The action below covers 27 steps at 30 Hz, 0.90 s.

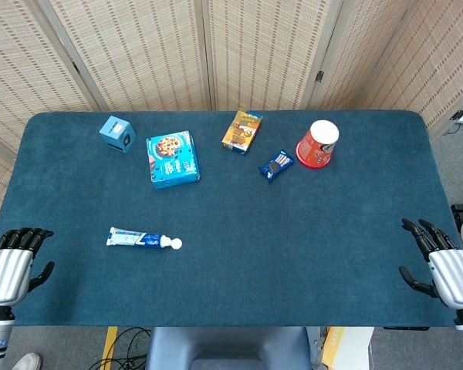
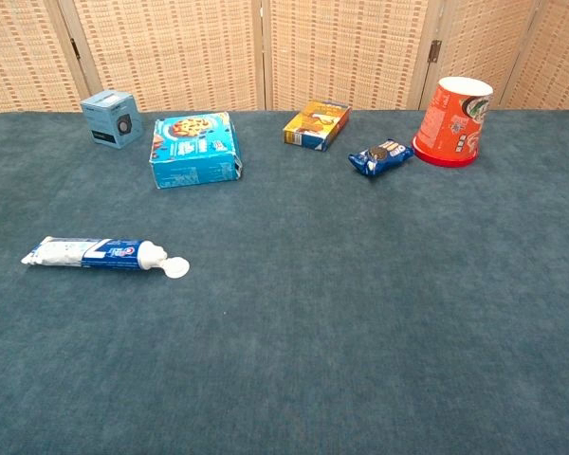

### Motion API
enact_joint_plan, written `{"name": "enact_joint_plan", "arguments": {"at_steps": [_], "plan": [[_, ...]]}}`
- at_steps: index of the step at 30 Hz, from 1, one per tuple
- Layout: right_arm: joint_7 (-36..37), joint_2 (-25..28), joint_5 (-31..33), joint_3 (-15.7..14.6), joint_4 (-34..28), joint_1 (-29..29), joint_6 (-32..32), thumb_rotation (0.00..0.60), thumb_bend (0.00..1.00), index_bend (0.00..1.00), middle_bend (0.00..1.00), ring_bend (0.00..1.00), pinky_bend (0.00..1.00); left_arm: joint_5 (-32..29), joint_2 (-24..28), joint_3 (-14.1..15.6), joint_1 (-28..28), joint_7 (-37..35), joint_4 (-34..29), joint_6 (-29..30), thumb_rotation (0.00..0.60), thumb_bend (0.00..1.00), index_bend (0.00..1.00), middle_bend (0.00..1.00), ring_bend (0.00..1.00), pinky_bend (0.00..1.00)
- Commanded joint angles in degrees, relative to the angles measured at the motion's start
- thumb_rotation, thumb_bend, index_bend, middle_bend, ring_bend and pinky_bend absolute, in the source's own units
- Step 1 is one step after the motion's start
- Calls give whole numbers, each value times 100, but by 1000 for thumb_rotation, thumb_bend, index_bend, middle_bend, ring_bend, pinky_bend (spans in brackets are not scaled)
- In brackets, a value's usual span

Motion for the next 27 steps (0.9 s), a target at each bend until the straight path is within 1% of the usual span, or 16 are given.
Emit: {"name": "enact_joint_plan", "arguments": {"at_steps": [1, 7, 11, 14, 18, 23, 27], "plan": [[-3, 7, -2, 7, -6, 12, -7, 600, 371, 66, 211, 79, 152, -13, -9, -7, -32, -24, 4, -48, 600, 299, 326, 338, 274, 267], [23, 99, 17, 21, -15, 1, 35, 600, 372, 66, 211, 79, 154, 55, 72, -58, -163, -181, -18, -169, 600, 299, 322, 338, 273, 267], [48, 165, -3, 47, -27, -15, 120, 600, 373, 66, 211, 79, 156, 146, 155, -120, -361, -498, -160, -383, 600, 299, 309, 338, 274, 267], [54, 183, -22, 62, -32, -7, 146, 600, 373, 66, 211, 79, 156, 194, 193, -165, -620, -707, -283, -737, 600, 299, 303, 338, 274, 267], [65, 191, -50, 65, -28, 14, 139, 600, 372, 66, 211, 79, 156, 148, 47, -252, -1044, -816, -254, -1300, 600, 299, 298, 338, 274, 267], [71, 204, -66, 66, -25, 30, 134, 600, 373, 66, 211, 79, 156, -249, -244, -343, -1546, -761, -118, -2106, 600, 280, 275, 336, 274, 267], [82, 208, -39, 65, -17, 18, 141, 600, 373, 66, 211, 79, 156, -532, -550, -373, -1855, -697, 122, -2564, 600, 265, 261, 336, 274, 267]]}}
